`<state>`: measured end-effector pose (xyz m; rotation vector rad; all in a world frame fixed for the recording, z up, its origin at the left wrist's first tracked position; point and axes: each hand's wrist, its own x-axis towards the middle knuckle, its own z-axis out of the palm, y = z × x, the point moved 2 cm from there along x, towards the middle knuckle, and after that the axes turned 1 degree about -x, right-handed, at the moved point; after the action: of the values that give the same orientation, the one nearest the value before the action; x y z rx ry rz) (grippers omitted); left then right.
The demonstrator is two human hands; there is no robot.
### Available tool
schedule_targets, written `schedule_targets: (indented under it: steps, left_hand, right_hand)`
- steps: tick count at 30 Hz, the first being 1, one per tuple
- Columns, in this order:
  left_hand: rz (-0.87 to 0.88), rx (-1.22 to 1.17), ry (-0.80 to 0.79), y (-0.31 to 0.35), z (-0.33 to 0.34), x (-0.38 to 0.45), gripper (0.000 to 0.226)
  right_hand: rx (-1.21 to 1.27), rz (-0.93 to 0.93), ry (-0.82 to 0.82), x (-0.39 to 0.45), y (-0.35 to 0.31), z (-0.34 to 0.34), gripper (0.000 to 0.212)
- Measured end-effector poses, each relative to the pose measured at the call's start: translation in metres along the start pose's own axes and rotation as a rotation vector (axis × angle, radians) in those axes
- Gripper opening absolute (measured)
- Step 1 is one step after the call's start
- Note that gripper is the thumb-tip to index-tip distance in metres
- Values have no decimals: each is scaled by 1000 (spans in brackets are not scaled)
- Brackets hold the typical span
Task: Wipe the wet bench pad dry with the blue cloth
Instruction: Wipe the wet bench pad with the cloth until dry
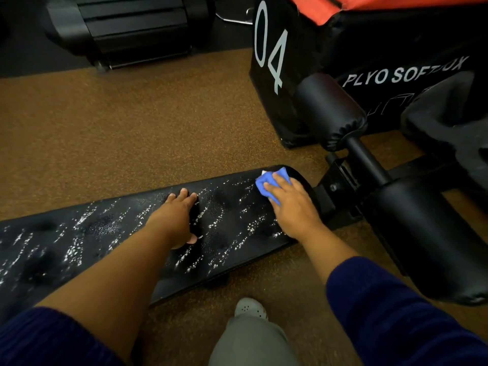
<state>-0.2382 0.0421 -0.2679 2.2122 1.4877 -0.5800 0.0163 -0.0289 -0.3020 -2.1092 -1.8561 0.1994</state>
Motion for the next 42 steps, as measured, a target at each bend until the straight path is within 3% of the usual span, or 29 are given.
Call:
schedule_targets:
  steps: [2,6,8,11,14,16,19,21,23,26,31,33,36,40,42]
  left_hand:
    - [4,-8,1,-1,1,0,113]
    - [11,-13,-1,0,0,1,114]
    - [12,-19,1,0,0,1,113]
    - [15,-24,0,-1,1,0,113]
    - [19,-21,1,-1,1,-1,112]
    - [15,-19,-3,0,0,-1,112]
    - [13,-16,-6,1,-1,-1,112]
    - [13,-10,-6,1,-1,-2,111]
    - [13,-15,-2,1,-1,-1,111]
    - [8,-15,0,1,0,0,112]
    - [8,-4,4,-1,1,-1,111]
    - [10,2,8,0,2,-1,110]
    - [13,1,11,0,2,1,111]
    - [6,-7,15,-2,4,2,112]
    - [8,1,16,-2,4,3,113]
  right_hand:
    - [-14,-6,-6,-3,26,-10,40]
    - [-65,262,44,12,11,-5,43]
    - [-1,153,26,3,-7,4,43]
    - [83,-27,-40,-20,19,-4,41]
    - [-36,173,31,-12,44,-16,41]
    - [-89,299,61,-7,23,-11,41]
    - [8,62,32,-27,-1,-3,40]
    - [42,-43,9,-41,21,-9,46]
    - [17,84,40,-39,44,-17,49]
    - [-23,253,94,-34,22,-11,42]
    - [51,-67,-15,-68,27,-12,49]
    - [29,58,31,-60,43,-19,46]
    - [-13,286,105,-44,13,-13,40]
    - [40,-61,15,-69,10,-4,47]
    - [58,-80,20,-72,39,-14,48]
